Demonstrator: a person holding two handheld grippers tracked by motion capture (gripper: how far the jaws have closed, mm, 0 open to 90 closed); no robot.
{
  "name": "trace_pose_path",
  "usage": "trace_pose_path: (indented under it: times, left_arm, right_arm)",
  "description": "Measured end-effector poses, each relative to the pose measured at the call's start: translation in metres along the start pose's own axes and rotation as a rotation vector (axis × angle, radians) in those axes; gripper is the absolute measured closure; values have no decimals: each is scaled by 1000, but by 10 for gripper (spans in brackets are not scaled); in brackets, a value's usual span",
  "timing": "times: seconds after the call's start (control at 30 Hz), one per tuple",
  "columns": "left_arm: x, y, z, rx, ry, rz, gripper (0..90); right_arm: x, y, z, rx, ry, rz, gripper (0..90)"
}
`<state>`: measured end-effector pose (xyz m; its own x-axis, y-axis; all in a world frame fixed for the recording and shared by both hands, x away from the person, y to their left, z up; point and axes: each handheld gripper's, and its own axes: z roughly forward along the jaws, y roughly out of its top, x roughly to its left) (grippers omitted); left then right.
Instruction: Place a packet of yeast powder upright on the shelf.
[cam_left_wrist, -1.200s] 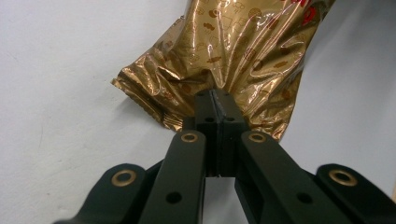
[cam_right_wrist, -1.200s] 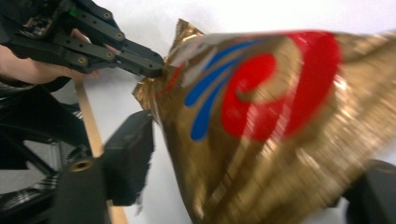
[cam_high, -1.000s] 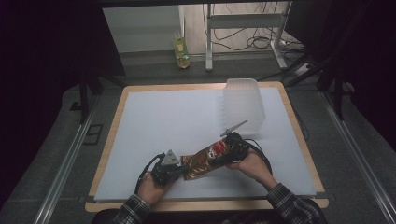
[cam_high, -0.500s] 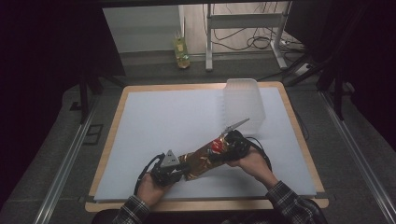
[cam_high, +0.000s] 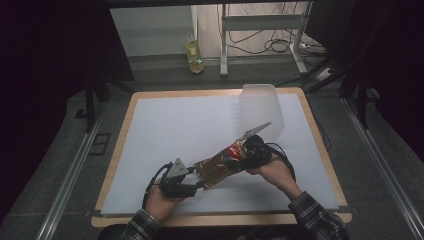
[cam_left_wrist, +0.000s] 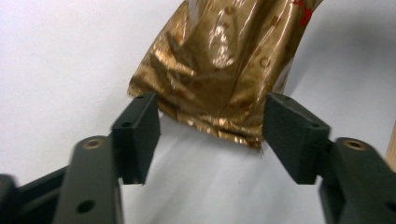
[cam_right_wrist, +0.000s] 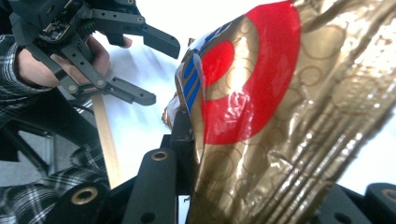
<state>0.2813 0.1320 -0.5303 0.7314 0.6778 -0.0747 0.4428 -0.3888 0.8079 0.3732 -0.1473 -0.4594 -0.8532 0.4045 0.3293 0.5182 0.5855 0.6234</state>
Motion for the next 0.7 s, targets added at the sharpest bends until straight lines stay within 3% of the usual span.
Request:
trace_pose_path:
  times: [0.03, 0.23, 0.43, 0.7]
  left_arm:
    - [1, 0, 0, -4, 4, -5, 300]
    - [6, 0, -2, -34, 13, -25, 197]
    - [6, 0, -2, -28, 35, -19, 104]
    - [7, 0, -4, -24, 51, -15, 67]
  right_arm:
    - [0, 1, -3, -6, -9, -10, 695]
    - [0, 4, -14, -28, -36, -29, 695]
    - [1, 7, -23, -38, -57, -56, 695]
    - [0, 11, -32, -35, -98, -91, 696]
